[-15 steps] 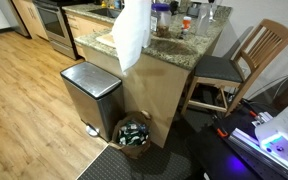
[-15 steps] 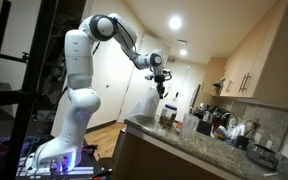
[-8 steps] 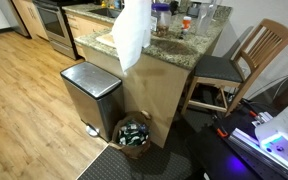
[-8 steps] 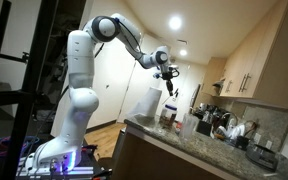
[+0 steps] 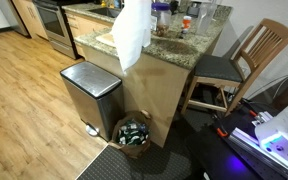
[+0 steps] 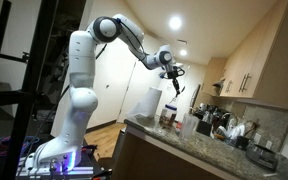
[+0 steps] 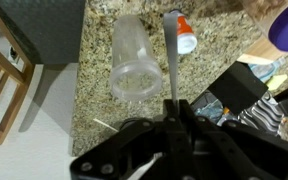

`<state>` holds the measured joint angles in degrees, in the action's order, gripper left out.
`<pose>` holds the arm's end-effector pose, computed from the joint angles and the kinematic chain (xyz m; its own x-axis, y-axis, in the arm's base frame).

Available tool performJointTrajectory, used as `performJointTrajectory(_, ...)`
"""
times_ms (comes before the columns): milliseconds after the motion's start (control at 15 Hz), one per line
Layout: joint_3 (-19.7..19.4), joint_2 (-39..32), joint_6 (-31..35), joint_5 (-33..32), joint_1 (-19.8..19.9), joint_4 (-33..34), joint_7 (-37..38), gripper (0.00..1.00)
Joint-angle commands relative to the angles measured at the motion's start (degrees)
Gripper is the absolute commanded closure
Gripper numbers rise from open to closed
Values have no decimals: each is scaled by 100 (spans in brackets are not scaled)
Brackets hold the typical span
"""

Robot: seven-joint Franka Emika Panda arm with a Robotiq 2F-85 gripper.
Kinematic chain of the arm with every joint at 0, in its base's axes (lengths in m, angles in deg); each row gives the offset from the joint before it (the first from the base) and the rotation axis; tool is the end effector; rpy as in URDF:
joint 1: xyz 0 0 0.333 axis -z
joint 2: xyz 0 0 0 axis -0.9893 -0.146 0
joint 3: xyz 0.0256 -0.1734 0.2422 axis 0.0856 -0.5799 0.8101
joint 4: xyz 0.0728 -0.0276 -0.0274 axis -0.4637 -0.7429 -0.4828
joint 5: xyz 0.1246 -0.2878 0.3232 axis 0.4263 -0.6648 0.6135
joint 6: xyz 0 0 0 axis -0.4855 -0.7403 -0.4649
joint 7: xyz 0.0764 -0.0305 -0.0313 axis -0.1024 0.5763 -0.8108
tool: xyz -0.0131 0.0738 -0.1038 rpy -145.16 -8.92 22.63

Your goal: Pick the silver spoon on the counter and put it in the cup

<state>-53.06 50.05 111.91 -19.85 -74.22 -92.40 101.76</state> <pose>0.5980 -0.0616 0.5785 0.5505 -0.5791 0.6014 -0.6475 -0.7508 -0.1303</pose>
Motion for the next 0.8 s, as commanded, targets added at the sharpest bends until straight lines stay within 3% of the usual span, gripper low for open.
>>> performJointTrajectory(0,-42,-560,539,-572,345,535,587,100)
performJointTrajectory(133,-143,-798,452,-620,351,755,770,100)
performJointTrajectory(200,-294,-728,262,220,124,659,157,100)
performJointTrajectory(267,-234,-588,419,-303,216,505,532,100)
performJointTrajectory(467,-296,-712,410,96,142,551,299,100)
performJointTrajectory(733,-338,-930,1001,-879,343,755,1466,100)
